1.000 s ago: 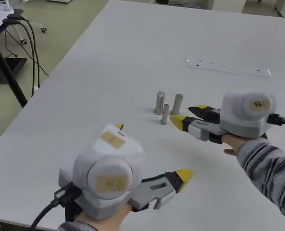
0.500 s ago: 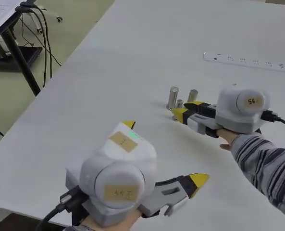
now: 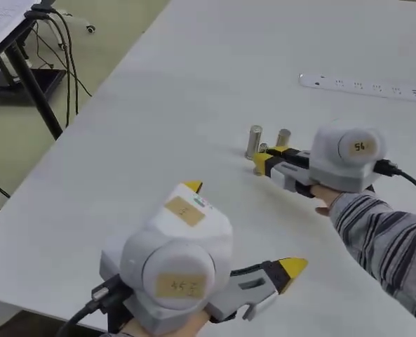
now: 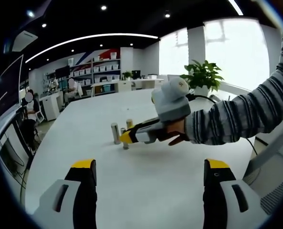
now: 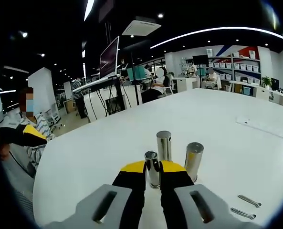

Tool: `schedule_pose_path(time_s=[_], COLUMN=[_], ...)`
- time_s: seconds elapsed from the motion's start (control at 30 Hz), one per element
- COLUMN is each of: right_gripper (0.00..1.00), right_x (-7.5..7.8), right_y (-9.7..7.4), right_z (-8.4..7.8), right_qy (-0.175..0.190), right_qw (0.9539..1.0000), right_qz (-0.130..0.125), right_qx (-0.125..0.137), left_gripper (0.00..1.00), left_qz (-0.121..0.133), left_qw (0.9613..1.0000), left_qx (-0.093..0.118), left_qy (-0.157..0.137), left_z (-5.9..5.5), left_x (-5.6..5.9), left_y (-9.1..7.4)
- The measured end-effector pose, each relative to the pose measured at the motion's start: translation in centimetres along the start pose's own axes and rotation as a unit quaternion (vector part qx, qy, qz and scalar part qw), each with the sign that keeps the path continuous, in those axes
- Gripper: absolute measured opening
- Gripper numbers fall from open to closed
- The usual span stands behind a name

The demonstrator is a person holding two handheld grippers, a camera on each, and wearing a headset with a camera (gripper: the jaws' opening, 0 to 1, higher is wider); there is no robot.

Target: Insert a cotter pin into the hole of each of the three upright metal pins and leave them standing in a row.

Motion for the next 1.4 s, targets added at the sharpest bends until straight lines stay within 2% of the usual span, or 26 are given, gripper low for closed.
schedule_pose_path(time_s=[0.3,0.63,1.0,1.4], right_gripper=[0.04,0.04,0.04,0.04], right_x=[-0.3,-0.4,0.1,-0.1], right_y=[-0.4,-2.4,-5.0,-6.4], right_z=[0.3,0.5,-1.1,-2.3], right_qy=[-0.038,-0.056,-0.066,-0.064], right_qw=[0.9992,0.9983,0.9974,0.9969], right_qz=[-0.007,-0.014,-0.026,-0.037], right_qx=[-0.002,0.008,-0.011,-0.026], left_gripper=[0.91,0.9,0.9,0.89], left_qz=[-0.001,-0.006,-0.006,-0.01], left_qw=[1.0,1.0,0.9999,0.9998], left_qx=[-0.002,0.002,0.008,0.009], left_qy=[0.001,0.003,0.01,0.016], left_z=[0.0,0.2,0.6,0.9], left_x=[0.0,-0.1,-0.3,-0.9], left_y=[0.0,0.0,-0.1,-0.3])
Point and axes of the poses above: the centre of the closed fingertips' face, and the gripper's own axes: y roughly forward along the fingers, x roughly to its right, z roughly out of its top, the point moved 9 cm from there along -y, roughly backward along the fingers, and after that the axes turned 13 degrees about -z, right-handed, at the moved point
